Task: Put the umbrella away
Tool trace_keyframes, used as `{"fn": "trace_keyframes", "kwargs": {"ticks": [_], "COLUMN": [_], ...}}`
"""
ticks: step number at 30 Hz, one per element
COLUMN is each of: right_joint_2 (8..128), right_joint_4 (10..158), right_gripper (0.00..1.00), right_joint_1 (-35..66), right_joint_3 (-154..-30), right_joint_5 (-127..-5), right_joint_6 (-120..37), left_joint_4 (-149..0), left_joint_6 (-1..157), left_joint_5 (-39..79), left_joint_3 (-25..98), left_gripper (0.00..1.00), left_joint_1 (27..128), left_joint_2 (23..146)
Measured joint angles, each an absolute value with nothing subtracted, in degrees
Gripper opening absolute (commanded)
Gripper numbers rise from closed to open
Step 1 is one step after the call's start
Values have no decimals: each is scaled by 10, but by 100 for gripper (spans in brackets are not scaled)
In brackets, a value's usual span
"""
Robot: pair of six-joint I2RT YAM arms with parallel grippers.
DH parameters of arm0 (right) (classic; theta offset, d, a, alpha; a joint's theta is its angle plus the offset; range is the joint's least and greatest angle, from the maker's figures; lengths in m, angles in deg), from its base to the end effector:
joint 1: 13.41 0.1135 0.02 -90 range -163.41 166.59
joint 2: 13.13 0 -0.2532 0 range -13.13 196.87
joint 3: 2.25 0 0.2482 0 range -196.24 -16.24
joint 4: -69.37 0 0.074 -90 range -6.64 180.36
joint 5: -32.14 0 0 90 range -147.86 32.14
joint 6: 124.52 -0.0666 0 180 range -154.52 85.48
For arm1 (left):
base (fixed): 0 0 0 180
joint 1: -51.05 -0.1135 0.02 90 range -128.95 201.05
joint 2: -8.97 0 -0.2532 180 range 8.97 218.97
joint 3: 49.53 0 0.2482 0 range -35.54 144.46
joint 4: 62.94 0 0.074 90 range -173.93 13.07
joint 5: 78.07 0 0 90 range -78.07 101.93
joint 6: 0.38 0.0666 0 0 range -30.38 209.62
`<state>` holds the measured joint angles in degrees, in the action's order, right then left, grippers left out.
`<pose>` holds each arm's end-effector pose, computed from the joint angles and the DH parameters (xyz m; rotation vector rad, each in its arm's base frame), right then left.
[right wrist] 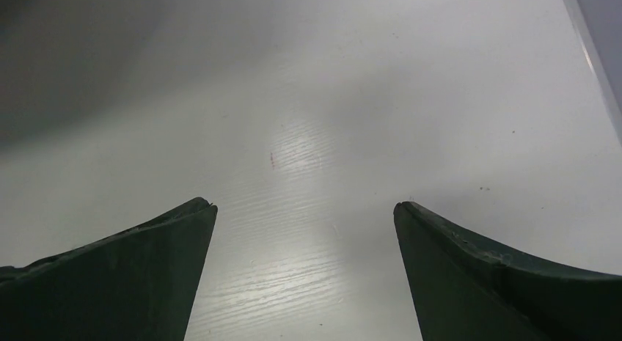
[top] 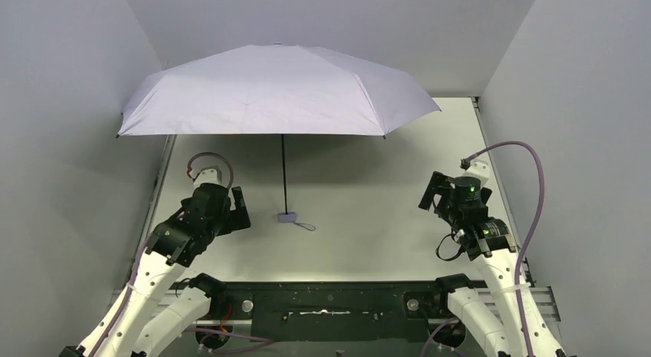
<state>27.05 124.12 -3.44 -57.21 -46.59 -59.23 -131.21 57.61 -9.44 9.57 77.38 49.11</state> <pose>0.1729 0.0172 0.2507 0.3917 2.2200 0.1011 0.1451 -0.0447 0.2542 -0.2806 2.3383 -0.0375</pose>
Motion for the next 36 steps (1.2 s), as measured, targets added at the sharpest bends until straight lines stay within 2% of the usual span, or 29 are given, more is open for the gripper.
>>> {"fn": "trace_keyframes", "kwargs": {"ticks": [12, 20, 25, 28, 33, 36], "right_joint_2": [243, 181, 197, 235, 382, 486], "right_joint_4": [1276, 1207, 1137, 1081, 961, 877], "right_gripper": [100, 100, 100, 100, 100, 100], "right_joint_1": [-40, -26, 80, 183, 344, 402], "right_joint_3": [-580, -522, -466, -452, -470, -489], "right_joint_5": [-535, -637, -633, -587, -483, -439], "right_joint_6": [-638, -672, -713, -730, -733, -726], "left_joint_4": [-1371, -1383, -1379, -1379, -1376, -1376], "left_joint_6": [568, 580, 586, 587, 588, 588], "left_joint_5": [-58, -54, -42, -41, -39, -39], "left_joint_3": [156, 162, 162, 162, 155, 154], "left_gripper": [96, 97, 97, 97, 97, 97], "left_joint_1": [782, 784, 784, 784, 784, 785], "left_joint_2": [509, 479, 450, 440, 425, 422]}}
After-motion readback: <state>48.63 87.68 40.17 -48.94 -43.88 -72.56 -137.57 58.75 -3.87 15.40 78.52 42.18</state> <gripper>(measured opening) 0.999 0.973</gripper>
